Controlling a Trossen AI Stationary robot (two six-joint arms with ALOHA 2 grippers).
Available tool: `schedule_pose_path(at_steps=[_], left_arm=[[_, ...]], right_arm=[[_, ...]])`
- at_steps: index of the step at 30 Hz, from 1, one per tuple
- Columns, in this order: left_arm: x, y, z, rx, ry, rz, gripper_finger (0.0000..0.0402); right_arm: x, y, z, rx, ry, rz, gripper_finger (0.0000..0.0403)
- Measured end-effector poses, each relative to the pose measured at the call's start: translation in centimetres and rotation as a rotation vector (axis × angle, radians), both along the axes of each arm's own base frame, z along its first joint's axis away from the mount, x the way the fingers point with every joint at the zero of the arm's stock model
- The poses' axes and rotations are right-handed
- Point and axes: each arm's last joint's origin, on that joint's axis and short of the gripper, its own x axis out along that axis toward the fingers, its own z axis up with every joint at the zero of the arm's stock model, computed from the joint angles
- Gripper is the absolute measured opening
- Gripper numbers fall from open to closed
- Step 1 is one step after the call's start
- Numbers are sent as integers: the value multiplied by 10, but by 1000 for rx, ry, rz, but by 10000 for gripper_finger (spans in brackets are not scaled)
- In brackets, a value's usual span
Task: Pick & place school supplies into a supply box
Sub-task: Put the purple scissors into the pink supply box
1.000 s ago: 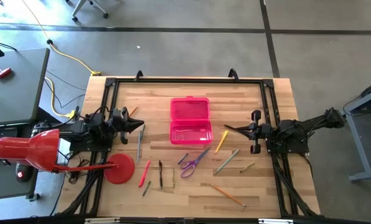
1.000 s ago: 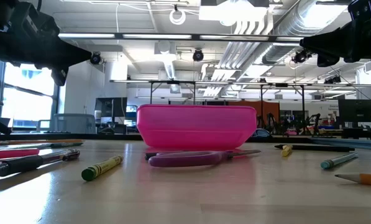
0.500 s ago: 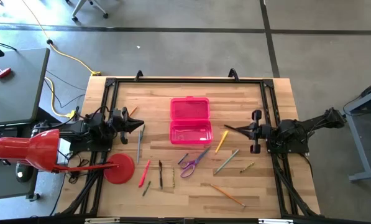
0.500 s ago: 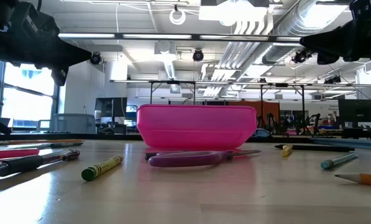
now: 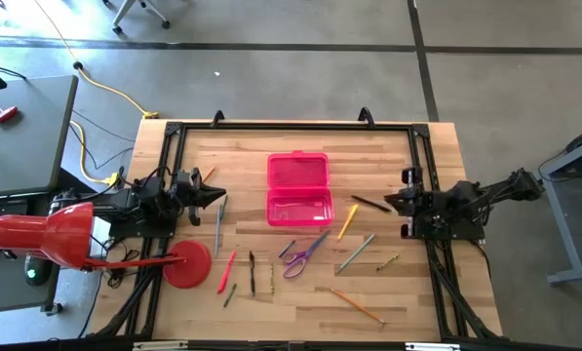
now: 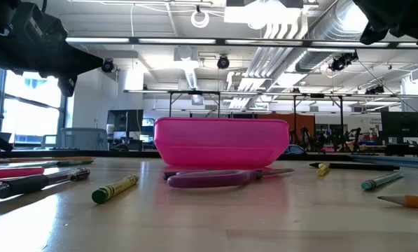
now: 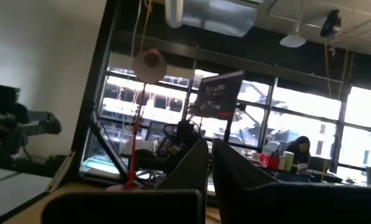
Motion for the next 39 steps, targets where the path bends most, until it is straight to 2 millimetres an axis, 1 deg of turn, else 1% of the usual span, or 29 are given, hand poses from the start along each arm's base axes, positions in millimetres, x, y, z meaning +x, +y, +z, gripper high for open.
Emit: schedule_pose_path(at_steps=[5, 9, 11, 13, 16, 18, 22, 26, 29, 32, 35, 37, 39], left_arm=[[0, 1, 0, 0, -4, 29, 33], [0, 1, 1, 0, -8, 37, 33], [-1, 2, 2, -1, -24, 87, 33], [-1, 4, 7, -12, -75, 133, 33], [-2, 4, 15, -34, -163, 134, 33], [-3, 4, 16, -34, -176, 133, 33], [-3, 5, 15, -37, -166, 167, 33], [-3, 7, 9, -52, -113, 239, 33], [-2, 6, 3, -92, -59, 221, 33], [-1, 5, 3, -116, -60, 186, 33], [-1, 5, 4, -127, -74, 168, 33], [-1, 5, 4, -132, -80, 171, 33], [-1, 5, 4, -132, -78, 172, 33]], right_arm=[[8, 7, -4, -67, 36, 131, 0], [19, 11, 0, -66, 75, 177, 0], [28, 13, 2, -62, 131, 178, 0], [40, 17, 4, -64, 198, 167, 0], [61, 23, 9, -86, 284, 185, 0], [77, 28, 11, -101, 335, 200, 0], [106, 37, 13, -116, 410, 202, 0], [129, 43, 12, -125, 460, 179, 0], [144, 47, 7, -131, 501, 185, 0], [159, 53, -3, -166, 554, 198, 0], [177, 60, -8, -164, 585, 265, 0], [191, 67, -9, -163, 605, 369, 0], [204, 74, -11, -176, 662, 468, 0]])
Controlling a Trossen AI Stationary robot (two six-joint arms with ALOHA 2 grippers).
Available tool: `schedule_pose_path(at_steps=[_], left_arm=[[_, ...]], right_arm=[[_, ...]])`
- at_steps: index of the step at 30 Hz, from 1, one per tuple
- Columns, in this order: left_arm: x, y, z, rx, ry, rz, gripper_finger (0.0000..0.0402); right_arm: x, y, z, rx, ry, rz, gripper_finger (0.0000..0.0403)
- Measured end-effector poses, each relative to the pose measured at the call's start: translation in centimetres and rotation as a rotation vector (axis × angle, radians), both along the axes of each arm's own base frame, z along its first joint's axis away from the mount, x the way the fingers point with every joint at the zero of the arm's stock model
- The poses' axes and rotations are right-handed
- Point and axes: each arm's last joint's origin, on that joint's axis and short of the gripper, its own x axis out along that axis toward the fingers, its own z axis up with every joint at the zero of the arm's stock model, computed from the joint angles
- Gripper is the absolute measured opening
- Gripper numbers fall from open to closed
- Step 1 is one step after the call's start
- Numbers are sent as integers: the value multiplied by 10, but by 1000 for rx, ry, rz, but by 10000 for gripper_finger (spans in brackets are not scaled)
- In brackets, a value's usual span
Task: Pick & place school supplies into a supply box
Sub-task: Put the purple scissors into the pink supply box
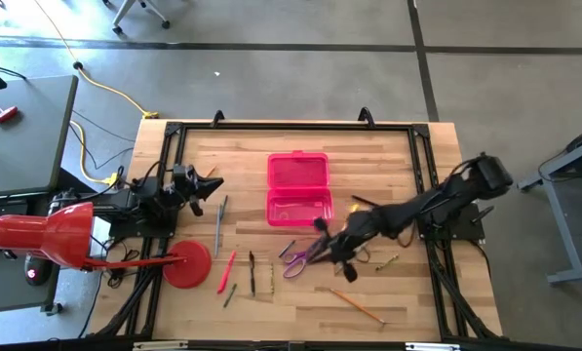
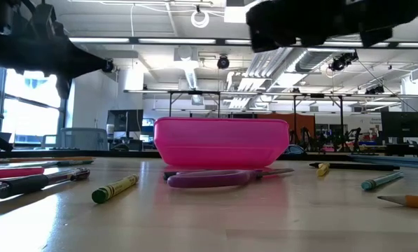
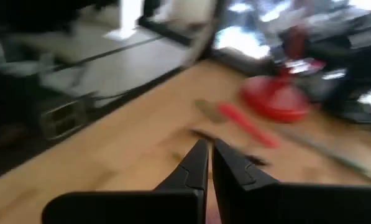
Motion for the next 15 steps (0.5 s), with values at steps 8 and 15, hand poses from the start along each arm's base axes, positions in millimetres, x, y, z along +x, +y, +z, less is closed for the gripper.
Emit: schedule_pose_path(at_steps=[8, 15], left_arm=[[0, 0, 0, 0, -1, 0, 33], [0, -1, 0, -1, -2, -27, 33]], right_arm=[[52, 16, -3, -80, 359, 18, 1], [81, 30, 6, -132, 492, 50, 1]])
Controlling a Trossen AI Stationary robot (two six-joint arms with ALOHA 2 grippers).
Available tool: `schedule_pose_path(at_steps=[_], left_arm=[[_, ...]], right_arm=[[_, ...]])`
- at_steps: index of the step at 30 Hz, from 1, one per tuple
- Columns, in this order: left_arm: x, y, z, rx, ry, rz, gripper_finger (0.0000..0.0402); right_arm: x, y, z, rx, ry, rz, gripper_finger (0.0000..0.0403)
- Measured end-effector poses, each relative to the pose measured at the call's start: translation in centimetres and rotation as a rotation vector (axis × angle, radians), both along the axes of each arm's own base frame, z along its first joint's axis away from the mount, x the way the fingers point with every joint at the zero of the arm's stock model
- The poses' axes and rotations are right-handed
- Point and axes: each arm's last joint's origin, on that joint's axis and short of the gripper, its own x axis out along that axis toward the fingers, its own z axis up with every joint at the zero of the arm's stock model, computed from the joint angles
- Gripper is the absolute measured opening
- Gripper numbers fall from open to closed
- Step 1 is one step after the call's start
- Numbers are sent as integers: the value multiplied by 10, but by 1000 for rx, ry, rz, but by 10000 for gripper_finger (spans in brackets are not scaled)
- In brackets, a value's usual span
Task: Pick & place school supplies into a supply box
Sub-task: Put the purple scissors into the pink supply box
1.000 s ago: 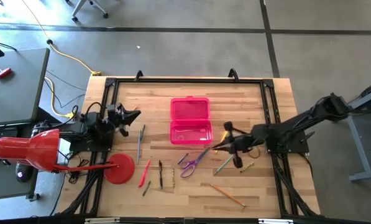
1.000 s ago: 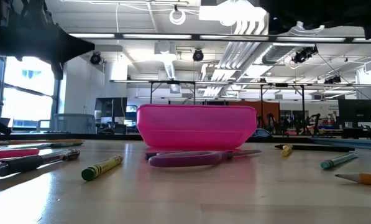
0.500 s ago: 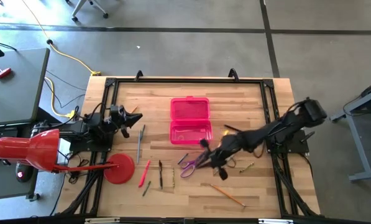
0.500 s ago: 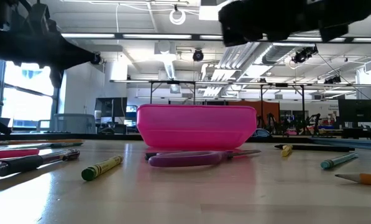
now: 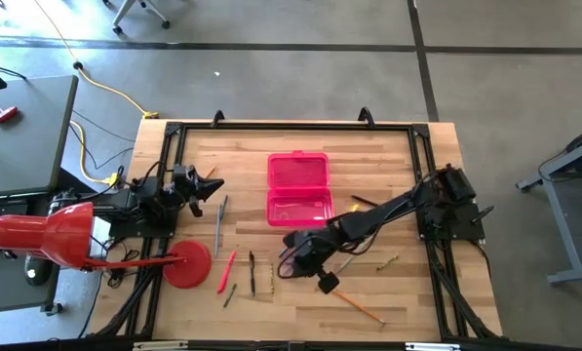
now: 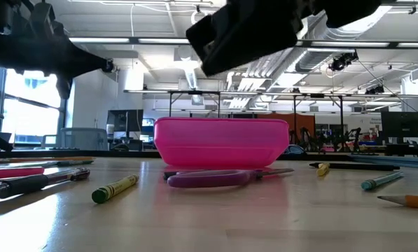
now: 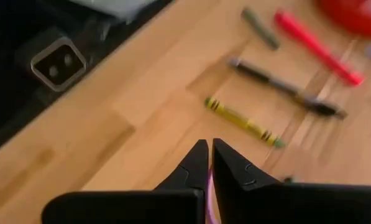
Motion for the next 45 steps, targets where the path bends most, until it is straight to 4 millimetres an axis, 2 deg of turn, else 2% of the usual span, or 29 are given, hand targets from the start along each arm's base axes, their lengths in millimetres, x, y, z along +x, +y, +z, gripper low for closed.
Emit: schedule_pose_path(at_steps=[6, 14, 23, 30, 34, 45], left_arm=[[0, 0, 0, -2, -1, -16, 33], [0, 0, 0, -2, -1, -17, 33], [0, -1, 0, -43, -13, -57, 33], [0, -1, 0, -23, -9, -46, 33], [0, 0, 2, 16, -15, -6, 33], [-1, 0, 6, 78, -39, 9, 33]], right_arm=[[3, 3, 0, -3, 95, 25, 1], [7, -4, 1, -52, 38, 37, 1], [13, -24, 1, -68, 38, -55, 1], [16, -27, 3, -43, 26, -120, 1], [15, -22, 3, -33, 41, -142, 0], [7, 3, 3, -19, 49, -61, 0]])
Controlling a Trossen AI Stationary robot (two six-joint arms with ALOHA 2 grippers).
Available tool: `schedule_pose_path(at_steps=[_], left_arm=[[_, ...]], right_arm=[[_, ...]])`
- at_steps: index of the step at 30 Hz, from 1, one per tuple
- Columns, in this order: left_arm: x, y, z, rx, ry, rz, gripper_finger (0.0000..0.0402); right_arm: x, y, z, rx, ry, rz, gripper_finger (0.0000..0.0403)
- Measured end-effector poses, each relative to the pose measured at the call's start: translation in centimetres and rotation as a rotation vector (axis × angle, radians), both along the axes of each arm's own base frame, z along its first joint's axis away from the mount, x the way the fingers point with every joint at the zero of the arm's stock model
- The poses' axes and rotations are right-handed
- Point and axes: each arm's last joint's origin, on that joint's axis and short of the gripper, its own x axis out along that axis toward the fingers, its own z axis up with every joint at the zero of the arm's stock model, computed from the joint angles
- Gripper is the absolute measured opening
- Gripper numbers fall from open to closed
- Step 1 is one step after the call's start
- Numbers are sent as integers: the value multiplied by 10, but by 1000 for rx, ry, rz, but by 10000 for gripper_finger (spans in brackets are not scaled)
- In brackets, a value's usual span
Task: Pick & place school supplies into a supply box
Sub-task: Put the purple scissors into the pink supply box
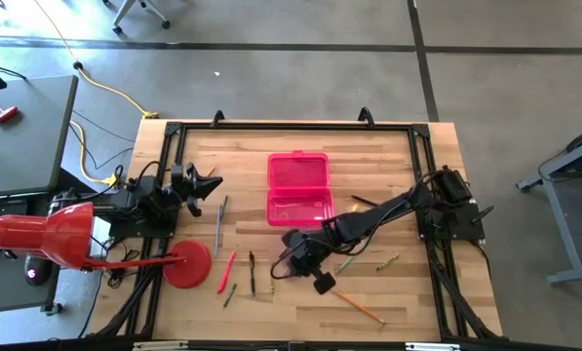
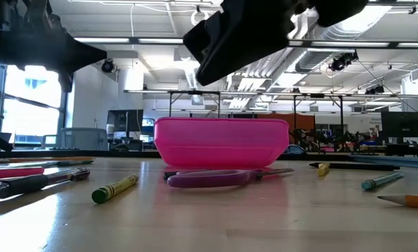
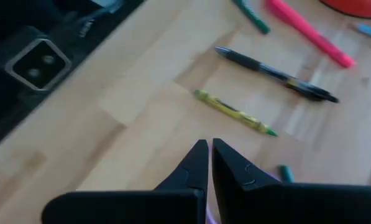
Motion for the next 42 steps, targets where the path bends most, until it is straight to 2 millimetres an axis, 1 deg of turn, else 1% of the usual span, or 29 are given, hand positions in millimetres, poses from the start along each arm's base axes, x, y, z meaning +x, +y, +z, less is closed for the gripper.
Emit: schedule_pose_path(at_steps=[6, 11, 14, 18, 22, 25, 28, 31, 34, 38, 42], left_arm=[[0, 0, -2, -55, 2, -22, 33], [1, -1, -8, -77, 64, -54, 33], [1, -1, -9, -111, 64, -58, 33], [1, -2, -10, -130, 61, -71, 33], [1, -2, -10, -130, 62, -72, 33], [1, -2, -10, -130, 62, -72, 33], [1, -2, -10, -130, 62, -72, 33], [1, -2, -10, -130, 62, -72, 33], [1, -2, -10, -139, 60, -75, 33], [1, -2, -10, -147, 58, -76, 33], [1, -2, -10, -147, 58, -76, 33]], right_arm=[[-4, 12, 0, 32, 17, -2, 0], [-4, 13, 0, 8, 8, -27, 8], [-4, 13, 0, 5, 12, -63, 25], [-5, 15, 0, 43, 35, -99, 59], [-7, 22, -1, 23, 27, -77, 92], [-7, 28, -9, 11, 37, -59, 107], [-5, 30, -21, -27, 55, -74, 109], [-2, 29, -35, -58, 80, -93, 107], [2, 23, -46, -76, 107, -140, 106], [6, 14, -49, -59, 129, -194, 108], [8, 9, -50, -45, 140, -196, 108]])
